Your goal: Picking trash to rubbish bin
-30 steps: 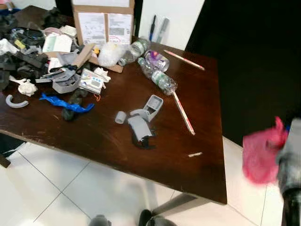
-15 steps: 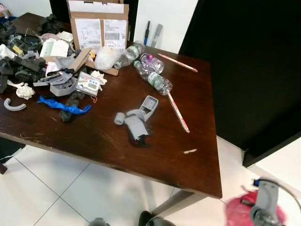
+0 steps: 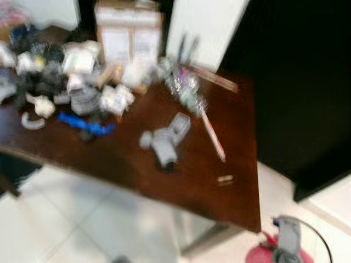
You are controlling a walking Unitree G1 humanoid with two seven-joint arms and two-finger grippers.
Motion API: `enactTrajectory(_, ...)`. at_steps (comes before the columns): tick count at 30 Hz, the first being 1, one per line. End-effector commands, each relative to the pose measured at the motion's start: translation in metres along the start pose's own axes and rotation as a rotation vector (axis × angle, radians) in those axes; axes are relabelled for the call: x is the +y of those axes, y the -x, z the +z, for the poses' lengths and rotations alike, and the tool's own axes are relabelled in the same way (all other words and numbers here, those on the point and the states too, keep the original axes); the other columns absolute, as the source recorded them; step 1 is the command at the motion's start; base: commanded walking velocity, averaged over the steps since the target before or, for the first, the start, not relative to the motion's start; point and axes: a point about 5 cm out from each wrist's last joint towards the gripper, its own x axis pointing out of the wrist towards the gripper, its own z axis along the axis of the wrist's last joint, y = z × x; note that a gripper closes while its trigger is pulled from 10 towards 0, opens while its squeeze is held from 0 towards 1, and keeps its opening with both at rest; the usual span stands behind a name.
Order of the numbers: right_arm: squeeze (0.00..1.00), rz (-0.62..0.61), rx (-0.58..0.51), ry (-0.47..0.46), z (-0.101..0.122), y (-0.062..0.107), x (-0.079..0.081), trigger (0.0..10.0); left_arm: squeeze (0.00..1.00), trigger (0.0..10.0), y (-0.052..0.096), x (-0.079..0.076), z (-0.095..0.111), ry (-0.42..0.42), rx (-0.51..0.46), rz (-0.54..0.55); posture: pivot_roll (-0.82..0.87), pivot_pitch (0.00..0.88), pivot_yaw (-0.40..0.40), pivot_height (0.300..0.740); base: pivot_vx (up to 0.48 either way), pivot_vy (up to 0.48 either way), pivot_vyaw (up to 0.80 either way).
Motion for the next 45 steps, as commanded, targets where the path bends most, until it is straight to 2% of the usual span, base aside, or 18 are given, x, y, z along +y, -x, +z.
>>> enactTrajectory(1,0.0,-0.002,0.04,0.022,-0.011,0.001,-0.003,10.0,0.0,10.0,-0.001,-0.003,0.019,0.017,-0.081,-0.013,0.2,0.121,-0.12,0.74,0.0,0.0,0.0)
enactTrajectory(17,0.0,0.059,0.063,0.057,-0.016,0.002,0.012,10.0,0.0,10.0,-0.002,0.001,0.023,0.015,-0.087,0.003,0.19,0.113,-0.118,0.74,0.0,0.0,0.0)
enactTrajectory(27,0.0,0.076,0.077,0.075,-0.018,0.003,0.018,10.0,0.0,10.0,-0.002,0.006,0.023,0.012,-0.085,0.017,0.2,0.104,-0.115,0.74,0.0,0.0,-0.79)
enactTrajectory(32,0.0,0.079,0.08,0.09,-0.018,0.003,0.019,10.0,0.0,10.0,-0.002,0.007,0.021,0.025,-0.072,0.02,0.21,0.104,-0.114,0.74,0.0,0.0,0.0)
enactTrajectory(45,0.0,0.084,0.094,0.108,-0.021,0.003,0.02,10.0,0.0,10.0,-0.001,0.003,0.017,0.032,-0.064,0.012,0.2,0.104,-0.117,0.74,-0.278,0.0,0.0)
